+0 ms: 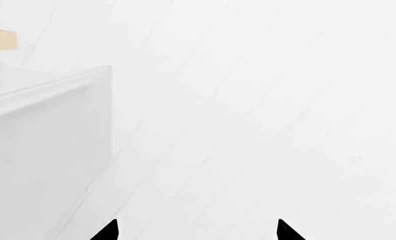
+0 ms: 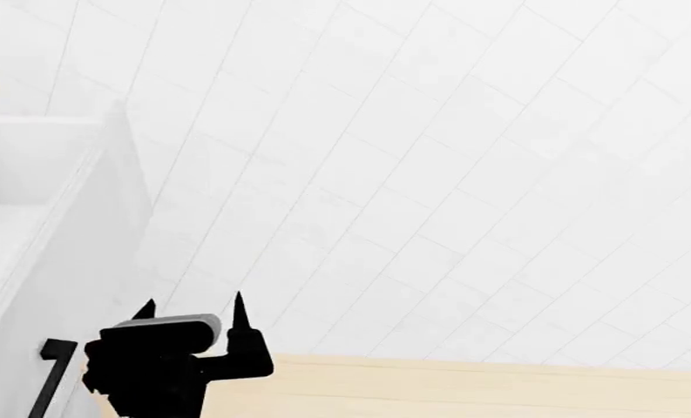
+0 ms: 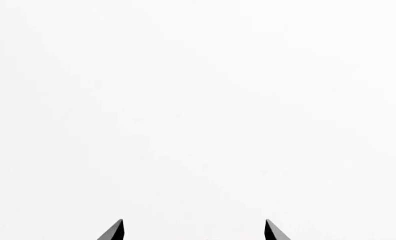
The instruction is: Close the right drawer.
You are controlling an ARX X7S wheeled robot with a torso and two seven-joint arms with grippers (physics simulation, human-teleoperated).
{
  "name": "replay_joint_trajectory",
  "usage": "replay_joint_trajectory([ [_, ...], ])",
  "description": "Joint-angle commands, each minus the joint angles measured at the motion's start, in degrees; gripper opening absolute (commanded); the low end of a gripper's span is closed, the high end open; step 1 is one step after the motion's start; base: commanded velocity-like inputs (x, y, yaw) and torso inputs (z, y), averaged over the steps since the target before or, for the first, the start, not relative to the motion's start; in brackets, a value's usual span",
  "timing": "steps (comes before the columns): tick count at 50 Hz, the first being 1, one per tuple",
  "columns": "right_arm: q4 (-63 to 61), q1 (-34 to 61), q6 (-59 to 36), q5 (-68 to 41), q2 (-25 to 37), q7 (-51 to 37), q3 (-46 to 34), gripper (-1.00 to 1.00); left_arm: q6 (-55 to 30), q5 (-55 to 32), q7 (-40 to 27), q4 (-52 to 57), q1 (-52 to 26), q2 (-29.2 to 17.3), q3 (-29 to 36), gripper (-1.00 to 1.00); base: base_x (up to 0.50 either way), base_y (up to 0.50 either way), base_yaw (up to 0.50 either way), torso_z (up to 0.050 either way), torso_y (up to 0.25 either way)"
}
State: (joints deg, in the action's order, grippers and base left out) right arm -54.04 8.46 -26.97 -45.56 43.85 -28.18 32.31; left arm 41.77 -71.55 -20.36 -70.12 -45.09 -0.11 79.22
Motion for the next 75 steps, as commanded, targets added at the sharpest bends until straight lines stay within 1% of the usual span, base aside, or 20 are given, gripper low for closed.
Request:
replay_joint_trajectory([
  [1, 0.26, -0.35, 0.5, 1.23, -0.42, 0.37, -1.8, 1.0, 2.66, -3.87, 0.76, -3.98, 1.73, 0.08, 2.7, 1.0, 0.0, 0.0, 0.0, 0.0, 0.0],
  [6, -0.06, 0.02, 0.11, 0.52, -0.21, -0.16, -2.2, 1.0, 2.53, -3.45, -0.81, -4.35, 1.8, 0.08, 3.49, 1.0, 0.0, 0.0, 0.0, 0.0, 0.0],
  [15, -1.7, 2.5, -1.1, -1.85, 0.68, -2.26, -4.29, 1.0, 2.05, -0.71, -2.39, -4.83, 2.62, -0.13, -0.33, 1.0, 0.0, 0.0, 0.0, 0.0, 0.0],
  [24, -1.45, 6.19, -1.78, -0.23, 0.75, -3.4, -10.28, 1.0, 0.91, 2.6, -4.83, -4.77, 2.85, 0.06, -4.89, 1.0, 0.0, 0.0, 0.0, 0.0, 0.0],
  [29, -0.82, 7.56, -1.86, 0.33, 0.56, -3.52, -12.42, 1.0, 0.6, 3.53, -6.8, -4.73, 2.9, 0.07, -5.83, 1.0, 0.0, 0.0, 0.0, 0.0, 0.0],
  [31, -0.32, 8.82, -1.77, 1.44, 0.15, -3.29, -14.82, 1.0, 0.54, 4.42, -8.6, -4.77, 2.89, 0.06, -5.96, 1.0, 0.0, 0.0, 0.0, 0.0, 0.0],
  [32, -0.16, 9.12, -1.68, 1.92, 0.03, -3.22, -15.46, 1.0, 0.91, 3.94, -8.42, -4.68, 2.99, 0.07, -6.37, 1.0, 0.0, 0.0, 0.0, 0.0, 0.0],
  [37, 0.87, 10.97, -1.39, 1.84, -0.34, -2.73, -17.25, 1.0, 0.53, 5.15, -11.14, -4.72, 2.95, 0.07, -6.69, 1.0, 0.0, 0.0, 0.0, 0.0, 0.0],
  [43, 1.79, 12.92, -1.63, -0.57, 0.58, -3.2, -15.38, 1.0, 0.15, 6.06, -13.37, -4.72, 2.95, 0.07, -7.25, 1.0, 0.0, 0.0, 0.0, 0.0, 0.0],
  [47, 2.49, 13.76, -1.52, -0.32, 0.63, -3.37, -15.49, 1.0, -0.22, 6.03, -15.51, -4.65, 2.92, 0.07, -7.34, 1.0, 0.0, 0.0, 0.0, 0.0, 0.0],
  [52, 3.26, 14.72, -1.32, 1.11, 0.04, -3.36, -17.42, 1.0, -0.05, 5.18, -17.77, -4.57, 2.92, 0.08, -6.96, 1.0, 0.0, 0.0, 0.0, 0.0, 0.0],
  [58, 2.8, 15.22, -1.79, 0.76, 0.38, -3.9, -17.56, 1.0, 0.17, 4.32, -20.28, -4.57, 2.85, 0.08, -6.02, 1.0, 0.0, 0.0, 0.0, 0.0, 0.0],
  [64, 3.64, 16.16, -1.15, 2.59, -0.6, -3.52, -20.1, 1.0, 0.32, 5.5, -25.71, -4.76, 2.74, 0.06, -5.12, 1.0, 0.0, 0.0, 0.0, 0.0, 0.0],
  [75, 4.37, 16.75, -0.23, 3.3, -1.91, -2.6, -22.68, 1.0, 0.99, 5.23, -31.28, -4.67, 2.82, 0.08, -5.27, 1.0, 0.0, 0.0, 0.0, 0.0, 0.0],
])
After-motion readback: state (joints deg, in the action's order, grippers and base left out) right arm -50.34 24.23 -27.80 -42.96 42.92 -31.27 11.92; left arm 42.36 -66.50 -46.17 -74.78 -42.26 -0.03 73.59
